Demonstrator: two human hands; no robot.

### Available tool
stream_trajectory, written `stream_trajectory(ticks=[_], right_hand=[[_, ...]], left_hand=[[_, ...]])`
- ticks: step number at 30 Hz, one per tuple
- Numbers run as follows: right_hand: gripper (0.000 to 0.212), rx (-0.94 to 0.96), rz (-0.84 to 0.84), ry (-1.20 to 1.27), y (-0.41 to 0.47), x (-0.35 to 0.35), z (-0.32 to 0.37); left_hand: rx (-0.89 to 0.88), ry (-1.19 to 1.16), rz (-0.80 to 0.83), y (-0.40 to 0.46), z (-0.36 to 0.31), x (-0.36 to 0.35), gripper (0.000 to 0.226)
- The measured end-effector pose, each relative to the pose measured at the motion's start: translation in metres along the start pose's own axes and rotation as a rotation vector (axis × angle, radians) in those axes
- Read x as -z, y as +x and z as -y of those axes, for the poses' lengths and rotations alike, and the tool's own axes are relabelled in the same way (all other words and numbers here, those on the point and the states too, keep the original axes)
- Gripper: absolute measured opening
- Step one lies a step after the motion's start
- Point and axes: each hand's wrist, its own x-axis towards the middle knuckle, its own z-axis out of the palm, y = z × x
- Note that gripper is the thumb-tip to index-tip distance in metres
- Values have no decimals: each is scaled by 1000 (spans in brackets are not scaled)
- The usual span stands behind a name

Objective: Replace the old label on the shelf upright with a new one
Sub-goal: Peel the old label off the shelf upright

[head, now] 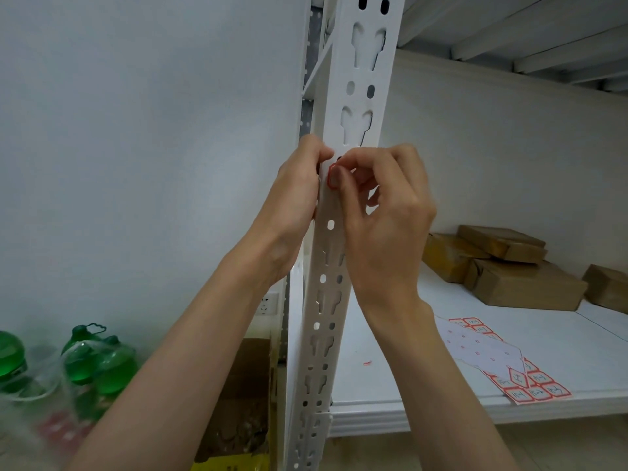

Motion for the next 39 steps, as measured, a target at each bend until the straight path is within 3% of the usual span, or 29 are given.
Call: stream_trajectory(ticks=[5, 10, 14, 26, 32, 35, 39], right_hand=[[3, -36, 22, 23, -2, -5, -3], [12, -384, -66, 272, 2, 8, -10], [20, -537, -105, 365, 8, 19, -16], [4, -698, -56, 497, 7, 24, -31], [24, -744, 202, 308, -2, 24, -57], [19, -776, 472, 89, -12, 28, -73], [14, -847, 672, -104, -33, 32, -95]], left_hand=[[2, -3, 5, 1, -1, 1, 30], [6, 56, 7, 3, 0, 2, 33], [-9, 81, 9, 4, 2, 2, 31], [-32, 124, 0, 4, 4, 0, 39], [-26, 113, 7, 5, 6, 2, 30], [-21, 101, 6, 6, 6, 2, 32], [-20, 106, -3, 6, 7, 2, 28]])
